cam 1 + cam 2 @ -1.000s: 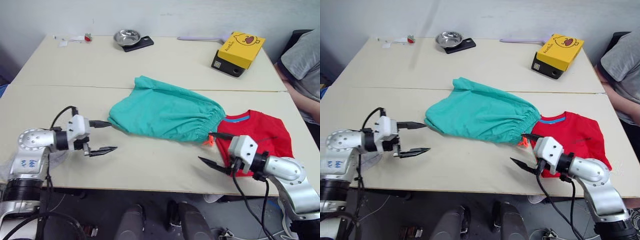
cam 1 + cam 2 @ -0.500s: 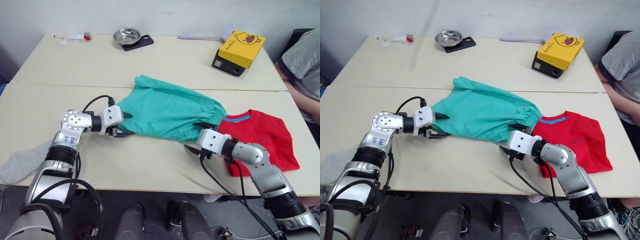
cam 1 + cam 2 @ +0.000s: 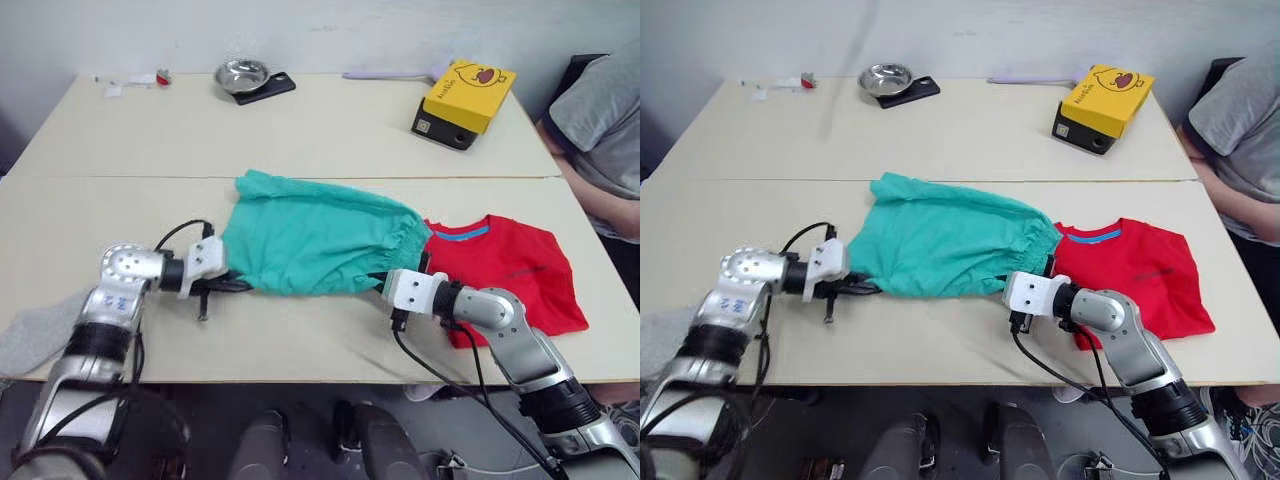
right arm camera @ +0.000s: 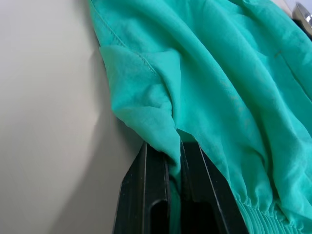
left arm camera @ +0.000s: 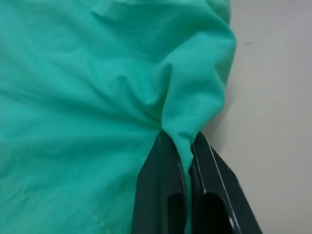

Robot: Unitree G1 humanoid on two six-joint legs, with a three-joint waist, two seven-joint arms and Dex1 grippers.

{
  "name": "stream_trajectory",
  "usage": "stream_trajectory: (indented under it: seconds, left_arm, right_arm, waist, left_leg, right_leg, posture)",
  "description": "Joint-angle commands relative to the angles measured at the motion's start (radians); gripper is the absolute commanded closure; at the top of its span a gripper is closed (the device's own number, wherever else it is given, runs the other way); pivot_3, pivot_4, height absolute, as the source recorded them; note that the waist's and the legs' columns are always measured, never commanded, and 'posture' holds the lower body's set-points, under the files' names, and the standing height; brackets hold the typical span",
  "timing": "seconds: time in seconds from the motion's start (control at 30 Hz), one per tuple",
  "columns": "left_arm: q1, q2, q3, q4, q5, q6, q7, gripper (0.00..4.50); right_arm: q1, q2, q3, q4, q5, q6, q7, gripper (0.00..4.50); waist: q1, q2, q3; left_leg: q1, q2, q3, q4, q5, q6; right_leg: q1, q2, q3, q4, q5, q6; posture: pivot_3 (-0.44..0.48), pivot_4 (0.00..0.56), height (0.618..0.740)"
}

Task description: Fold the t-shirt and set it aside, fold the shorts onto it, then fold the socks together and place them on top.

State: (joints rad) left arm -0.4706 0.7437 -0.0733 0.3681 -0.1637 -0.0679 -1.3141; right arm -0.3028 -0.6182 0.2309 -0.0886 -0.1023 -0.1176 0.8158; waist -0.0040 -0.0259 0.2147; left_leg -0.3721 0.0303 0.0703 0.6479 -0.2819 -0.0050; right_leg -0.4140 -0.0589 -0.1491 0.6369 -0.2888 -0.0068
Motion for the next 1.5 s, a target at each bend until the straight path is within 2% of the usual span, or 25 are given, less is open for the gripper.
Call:
stream_trajectory:
  seconds: [0.03,0.23,0.33,0.4,0.43,0.53,0.6,0.63,0.7,0.77,0.8,0.83,0.9,0.97,1.03,1.17,1.27,1.37,1.5]
  left_arm:
    - [0.199,0.091,0.102,-0.329,-0.093,0.177,0.032,4.5]
    - [0.56,0.124,0.257,-0.723,-0.169,0.39,0.179,4.5]
    - [0.698,0.079,0.293,-0.847,-0.195,0.442,0.257,4.5]
    - [0.74,0.044,0.306,-0.872,-0.207,0.458,0.305,4.5]
    - [0.75,0.03,0.314,-0.873,-0.206,0.454,0.326,4.01]
    - [0.756,0.017,0.342,-0.842,-0.2,0.403,0.338,3.22]
    - [0.754,0.03,0.375,-0.814,-0.225,0.378,0.304,2.59]
    - [0.76,0.053,0.408,-0.806,-0.283,0.416,0.257,2.3]
    - [0.77,0.11,0.475,-0.804,-0.415,0.512,0.159,1.69]
    - [0.718,0.15,0.516,-0.789,-0.495,0.565,0.132,1.69]
    - [0.668,0.16,0.522,-0.782,-0.541,0.6,0.142,1.67]
    - [0.617,0.164,0.516,-0.777,-0.578,0.633,0.154,1.67]
    - [0.521,0.148,0.488,-0.764,-0.63,0.682,0.189,2.07]
    - [0.372,0.07,0.387,-0.71,-0.571,0.651,0.266,2.54]
    - [0.281,0.019,0.289,-0.66,-0.477,0.602,0.303,3.26]
    - [0.175,-0.089,0.102,-0.518,-0.282,0.449,0.347,4.48]
    - [0.121,-0.181,0.007,-0.397,-0.162,0.356,0.409,4.48]
    - [0.101,-0.223,-0.019,-0.335,-0.093,0.329,0.472,4.48]
    - [0.105,-0.254,-0.01,-0.284,-0.033,0.312,0.567,4.48]
  right_arm:
    - [0.024,-0.049,-0.029,-0.021,0.105,-0.13,0.099,4.46]
    - [0.086,-0.128,-0.04,0.024,0.185,-0.235,0.217,4.46]
    - [0.085,-0.121,-0.045,0.06,0.196,-0.228,0.217,4.46]
    - [0.089,-0.107,-0.05,0.042,0.257,-0.174,0.23,4.46]
    - [0.091,-0.108,-0.049,0.032,0.271,-0.171,0.238,3.92]
    - [0.126,-0.138,-0.069,-0.024,0.363,-0.102,0.287,3.06]
    - [0.162,-0.183,-0.107,-0.081,0.451,-0.004,0.329,2.36]
    - [0.182,-0.209,-0.137,-0.112,0.494,0.047,0.341,2.05]
    - [0.209,-0.242,-0.198,-0.176,0.585,0.154,0.331,2.01]
    - [0.211,-0.26,-0.247,-0.248,0.71,0.285,0.314,2.01]
    - [0.2,-0.26,-0.263,-0.278,0.762,0.346,0.296,2.35]
    - [0.184,-0.254,-0.267,-0.302,0.799,0.397,0.278,2.46]
    - [0.138,-0.211,-0.26,-0.325,0.822,0.454,0.219,2.99]
    - [0.065,-0.106,-0.193,-0.303,0.755,0.458,0.125,3.71]
    - [0.019,-0.033,-0.136,-0.271,0.664,0.44,0.074,4.47]
    - [-0.05,0.099,-0.005,-0.154,0.43,0.358,-0.051,4.5]
    - [-0.07,0.164,0.071,-0.067,0.272,0.301,-0.132,4.5]
    - [-0.065,0.194,0.087,-0.019,0.201,0.286,-0.176,4.5]
    - [-0.039,0.209,0.037,0.025,0.154,0.266,-0.246,4.5]
  waist:
    - [-0.001,0.0,0.0]
    - [0.016,0.001,0.001]
    - [0.025,0.001,0.001]
    - [0.028,0.001,0.001]
    - [0.03,0.001,0.001]
    - [0.034,0.001,0.001]
    - [0.037,0.002,0.001]
    - [0.037,0.002,0.001]
    - [0.036,0.002,0.001]
    - [0.031,0.002,0.002]
    - [0.031,0.003,0.002]
    - [0.031,0.003,0.002]
    - [0.031,0.003,0.002]
    - [0.031,0.004,0.001]
    - [0.031,0.003,0.001]
    - [0.029,0.002,0.001]
    - [0.029,0.001,0.0]
    - [0.026,0.0,0.0]
    - [0.024,0.0,-0.001]
  left_leg:
    - [0.0,0.0,0.0,0.0,0.0,0.0]
    - [0.001,0.0,0.0,0.0,-0.001,0.002]
    - [0.001,0.0,0.0,0.0,-0.002,0.0]
    - [0.001,0.0,0.0,0.0,-0.003,-0.002]
    - [0.001,0.001,0.0,0.0,-0.003,-0.002]
    - [0.0,0.002,0.0,-0.001,-0.003,-0.002]
    - [-0.001,0.002,0.0,-0.001,-0.003,-0.001]
    - [-0.001,0.002,0.001,-0.001,-0.003,0.0]
    - [-0.002,0.002,0.001,0.0,-0.004,0.002]
    - [-0.002,0.002,0.001,0.0,-0.005,0.003]
    - [-0.002,0.002,0.001,0.0,-0.006,0.003]
    - [-0.001,0.003,0.001,-0.001,-0.006,0.003]
    - [-0.001,0.003,0.001,0.0,-0.005,0.002]
    - [-0.001,0.003,0.001,-0.001,-0.005,0.002]
    - [0.0,0.003,0.003,0.0,-0.005,0.001]
    - [0.0,0.002,0.01,-0.001,-0.004,0.003]
    - [-0.002,0.001,0.015,0.0,-0.003,0.001]
    - [-0.004,0.001,0.02,0.0,-0.004,0.003]
    - [-0.005,0.0,0.024,0.001,-0.005,0.004]
  right_leg:
    - [0.0,0.0,0.001,0.0,0.0,0.0]
    - [0.002,0.0,0.002,-0.004,-0.001,0.002]
    - [0.004,0.001,0.004,-0.011,-0.002,0.004]
    - [0.004,0.003,0.006,-0.012,-0.001,0.005]
    - [0.004,0.004,0.007,-0.013,-0.001,0.005]
    - [0.003,0.006,0.008,-0.014,-0.001,0.006]
    - [0.002,0.006,0.008,-0.014,-0.001,0.005]
    - [0.002,0.006,0.008,-0.014,-0.001,0.005]
    - [0.001,0.006,0.008,-0.014,0.0,0.003]
    - [0.0,0.006,0.008,-0.014,0.0,0.002]
    - [0.001,0.006,0.008,-0.014,0.0,0.002]
    - [0.001,0.006,0.008,-0.014,-0.001,0.003]
    - [0.001,0.006,0.008,-0.014,-0.001,0.004]
    - [0.002,0.006,0.009,-0.014,-0.001,0.004]
    - [0.002,0.007,0.01,-0.013,-0.001,0.005]
    - [-0.001,0.006,0.015,-0.01,0.005,0.005]
    - [-0.005,0.004,0.017,-0.009,0.005,0.005]
    - [-0.009,0.003,0.02,-0.007,0.005,0.005]
    - [-0.012,0.003,0.023,-0.006,0.005,0.005]
  posture:
    - [0.0,0.15,0.74]
    - [0.0,0.15,0.74]
    - [0.0,0.15,0.74]
    - [0.0,0.15,0.74]
    - [0.0,0.15,0.74]
    - [0.0,0.15,0.74]
    - [0.0,0.15,0.74]
    - [0.0,0.15,0.74]
    - [0.0,0.15,0.74]
    - [0.0,0.15,0.74]
    - [0.0,0.15,0.74]
    - [0.0,0.15,0.74]
    - [0.0,0.15,0.74]
    - [0.0,0.15,0.74]
    - [0.0,0.15,0.74]
    - [0.0,0.15,0.74]
    - [0.0,0.15,0.74]
    - [0.0,0.15,0.74]
    - [0.0,0.15,0.74]
